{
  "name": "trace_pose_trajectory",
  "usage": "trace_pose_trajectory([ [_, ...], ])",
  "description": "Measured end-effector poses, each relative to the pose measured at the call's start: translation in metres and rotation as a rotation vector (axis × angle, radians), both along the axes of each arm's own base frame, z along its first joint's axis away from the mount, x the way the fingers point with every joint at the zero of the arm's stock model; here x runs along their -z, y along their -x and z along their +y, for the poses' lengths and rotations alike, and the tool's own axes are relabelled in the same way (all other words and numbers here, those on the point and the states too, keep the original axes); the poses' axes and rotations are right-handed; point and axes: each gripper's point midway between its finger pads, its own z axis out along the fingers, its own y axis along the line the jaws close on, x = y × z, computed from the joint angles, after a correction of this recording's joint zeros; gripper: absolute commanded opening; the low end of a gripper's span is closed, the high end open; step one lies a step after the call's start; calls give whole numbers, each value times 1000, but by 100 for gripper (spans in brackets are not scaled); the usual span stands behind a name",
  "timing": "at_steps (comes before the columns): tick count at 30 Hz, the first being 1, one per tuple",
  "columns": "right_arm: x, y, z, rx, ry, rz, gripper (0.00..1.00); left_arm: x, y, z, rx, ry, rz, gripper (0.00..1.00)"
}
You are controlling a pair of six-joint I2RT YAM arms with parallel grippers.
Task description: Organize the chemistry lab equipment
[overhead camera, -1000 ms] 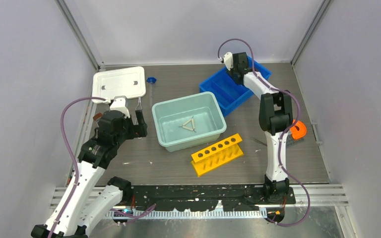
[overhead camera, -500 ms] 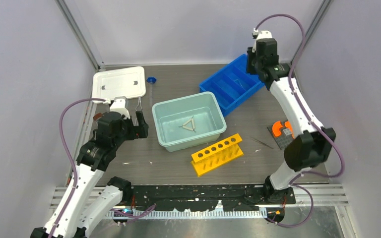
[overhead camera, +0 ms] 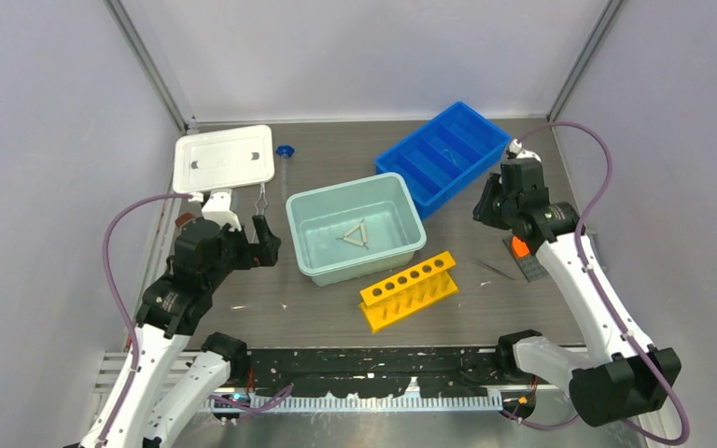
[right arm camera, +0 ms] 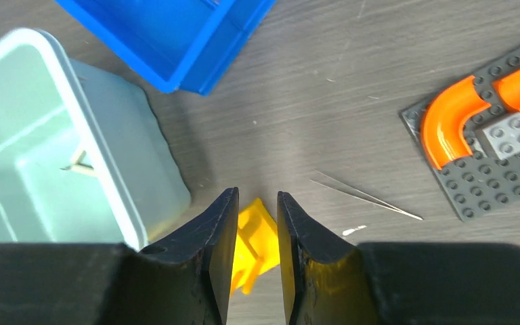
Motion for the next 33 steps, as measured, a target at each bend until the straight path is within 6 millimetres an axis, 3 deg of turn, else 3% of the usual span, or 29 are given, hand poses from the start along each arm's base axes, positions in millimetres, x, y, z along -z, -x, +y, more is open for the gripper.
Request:
trace_pose_trajectory([
  [5,17,17,-14,-28,97,25,35,4,0,-4,19,8,21,98],
  [15,67,27,-40,-233,386,194,35,24,12,-13,73,3,132,98],
  [24,117,30,-35,-423,436,335,36,20,17,-15,94,20,108,98],
  [33,157,25,-32,-499,447,442,38,13,20,-14,94,29,74,98],
])
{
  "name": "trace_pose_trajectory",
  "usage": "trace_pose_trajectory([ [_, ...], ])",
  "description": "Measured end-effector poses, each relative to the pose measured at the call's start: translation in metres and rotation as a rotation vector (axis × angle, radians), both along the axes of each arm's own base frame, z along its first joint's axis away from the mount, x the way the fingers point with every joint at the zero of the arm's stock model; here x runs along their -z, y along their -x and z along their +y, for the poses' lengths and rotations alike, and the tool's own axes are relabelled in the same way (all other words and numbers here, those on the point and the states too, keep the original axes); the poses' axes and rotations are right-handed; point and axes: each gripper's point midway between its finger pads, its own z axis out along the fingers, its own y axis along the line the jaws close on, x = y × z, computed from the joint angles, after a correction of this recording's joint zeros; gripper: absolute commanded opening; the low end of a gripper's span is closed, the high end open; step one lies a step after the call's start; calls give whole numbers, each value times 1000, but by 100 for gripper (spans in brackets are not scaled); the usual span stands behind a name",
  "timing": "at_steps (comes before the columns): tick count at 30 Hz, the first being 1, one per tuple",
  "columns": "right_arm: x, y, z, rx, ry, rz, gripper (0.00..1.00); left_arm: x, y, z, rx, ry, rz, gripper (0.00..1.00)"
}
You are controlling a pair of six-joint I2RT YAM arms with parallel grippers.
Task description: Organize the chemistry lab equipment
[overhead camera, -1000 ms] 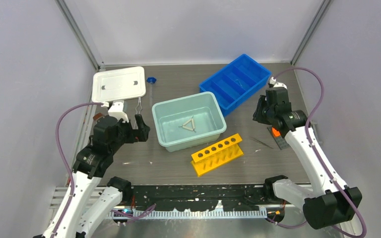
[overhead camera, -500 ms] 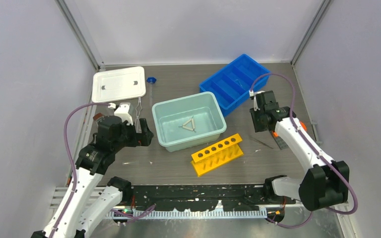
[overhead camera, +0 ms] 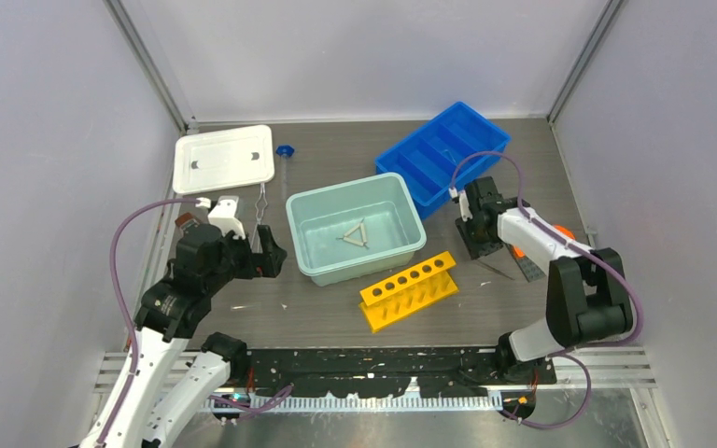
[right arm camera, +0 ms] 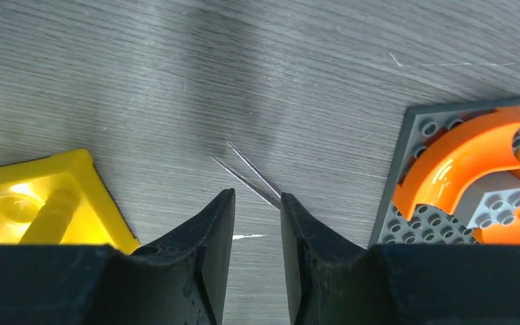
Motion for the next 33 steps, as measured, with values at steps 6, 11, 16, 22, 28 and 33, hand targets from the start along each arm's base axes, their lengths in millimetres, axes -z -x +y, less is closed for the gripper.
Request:
trace_pose_trajectory([
  [6,19,3,0,-15,13,61,38,1,0,0,-1,-2,3,98],
  [11,27,1,0,-18,18,73,38,1,-1,0,-1,-3,7,98],
  [16,35,1,0,-18,23,98,38,1,-1,0,-1,-3,6,98],
  [22,36,1,1,-18,24,110,24,2,-1,0,-2,-4,7,98],
  [28,36,-1,2,-16,20,103,23,1,-1,0,-2,-4,6,98],
  [33,36,-4,2,5,25,101,29,1,-1,0,-2,-3,3,98],
])
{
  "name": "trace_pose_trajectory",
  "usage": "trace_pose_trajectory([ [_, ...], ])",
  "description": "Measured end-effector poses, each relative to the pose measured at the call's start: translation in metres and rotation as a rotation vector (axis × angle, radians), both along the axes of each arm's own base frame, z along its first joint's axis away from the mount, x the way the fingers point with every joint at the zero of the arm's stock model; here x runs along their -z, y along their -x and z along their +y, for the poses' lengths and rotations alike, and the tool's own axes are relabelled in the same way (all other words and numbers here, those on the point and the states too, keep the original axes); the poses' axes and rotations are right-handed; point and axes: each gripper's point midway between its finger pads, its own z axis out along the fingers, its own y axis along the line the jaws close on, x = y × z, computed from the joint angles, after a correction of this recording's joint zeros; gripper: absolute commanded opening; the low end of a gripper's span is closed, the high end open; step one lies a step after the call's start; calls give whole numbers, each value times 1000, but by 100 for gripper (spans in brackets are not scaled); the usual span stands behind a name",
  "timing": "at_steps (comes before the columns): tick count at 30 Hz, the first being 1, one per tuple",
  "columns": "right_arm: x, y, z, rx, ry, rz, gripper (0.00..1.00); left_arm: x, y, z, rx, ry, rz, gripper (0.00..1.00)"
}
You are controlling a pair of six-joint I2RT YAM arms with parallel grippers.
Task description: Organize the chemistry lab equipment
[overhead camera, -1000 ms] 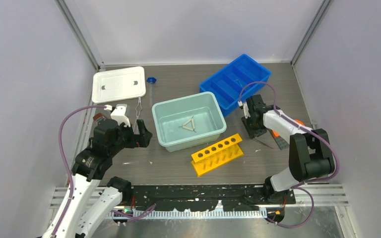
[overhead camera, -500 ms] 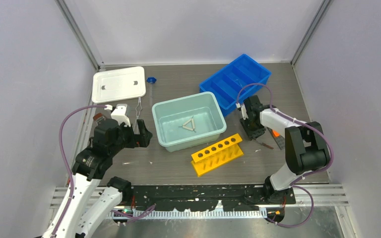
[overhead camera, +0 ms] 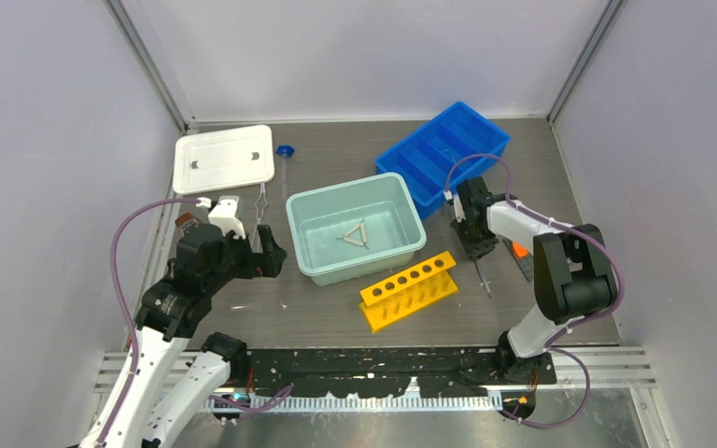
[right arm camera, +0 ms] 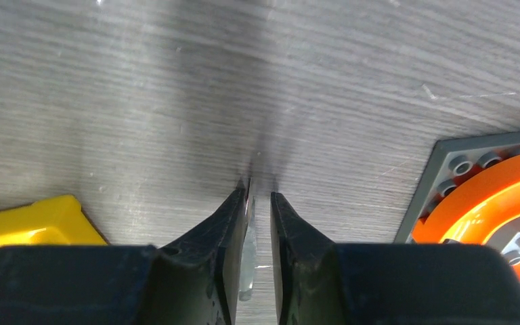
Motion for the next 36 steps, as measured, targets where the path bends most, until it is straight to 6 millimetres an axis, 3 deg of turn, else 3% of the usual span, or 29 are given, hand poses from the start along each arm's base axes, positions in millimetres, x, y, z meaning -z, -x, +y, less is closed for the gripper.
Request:
trace_pose_trajectory([
  [8,-5,-19,1,63,6,-21,34,0,0,0,0,0,-1,98],
  [19,-2,-11,-1,98,10,-9,32,0,0,0,0,0,-1,98],
  [29,-1,-10,3,105,-11,-12,2,0,0,0,0,0,0,98],
  [34,-14,-9,1,112,-6,-31,1,0,0,0,0,0,-1,98],
  [36,-37,-16,2,121,-16,-83,1,0,0,0,0,0,-1,98],
])
